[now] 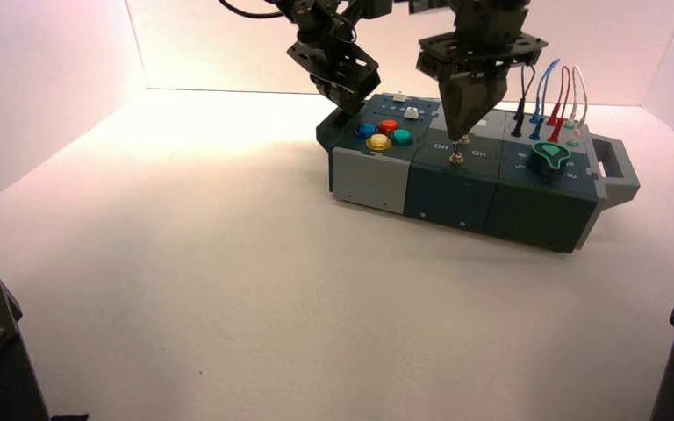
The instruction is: Flip the bottom switch on with the right gripper.
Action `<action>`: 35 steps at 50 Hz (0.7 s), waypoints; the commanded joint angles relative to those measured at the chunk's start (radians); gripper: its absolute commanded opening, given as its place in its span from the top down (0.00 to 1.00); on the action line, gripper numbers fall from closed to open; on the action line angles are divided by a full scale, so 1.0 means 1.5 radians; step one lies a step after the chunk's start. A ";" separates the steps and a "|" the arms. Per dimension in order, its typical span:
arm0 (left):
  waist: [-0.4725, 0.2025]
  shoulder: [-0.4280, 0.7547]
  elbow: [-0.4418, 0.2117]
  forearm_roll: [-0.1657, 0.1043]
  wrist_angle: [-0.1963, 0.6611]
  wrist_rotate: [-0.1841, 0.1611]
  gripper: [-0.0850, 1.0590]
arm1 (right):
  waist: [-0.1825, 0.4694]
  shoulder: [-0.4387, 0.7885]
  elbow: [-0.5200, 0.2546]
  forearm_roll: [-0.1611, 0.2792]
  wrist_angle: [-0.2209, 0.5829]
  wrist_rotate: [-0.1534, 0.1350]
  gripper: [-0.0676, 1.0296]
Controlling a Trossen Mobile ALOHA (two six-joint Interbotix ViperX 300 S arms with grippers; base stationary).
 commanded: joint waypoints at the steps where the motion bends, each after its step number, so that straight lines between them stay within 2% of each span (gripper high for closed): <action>1: 0.025 -0.004 -0.005 0.002 0.001 -0.001 0.95 | 0.007 -0.007 -0.017 0.005 -0.002 -0.001 0.96; 35: 0.026 -0.004 -0.006 0.002 0.001 -0.001 0.95 | 0.025 -0.012 -0.004 0.014 -0.001 -0.003 0.96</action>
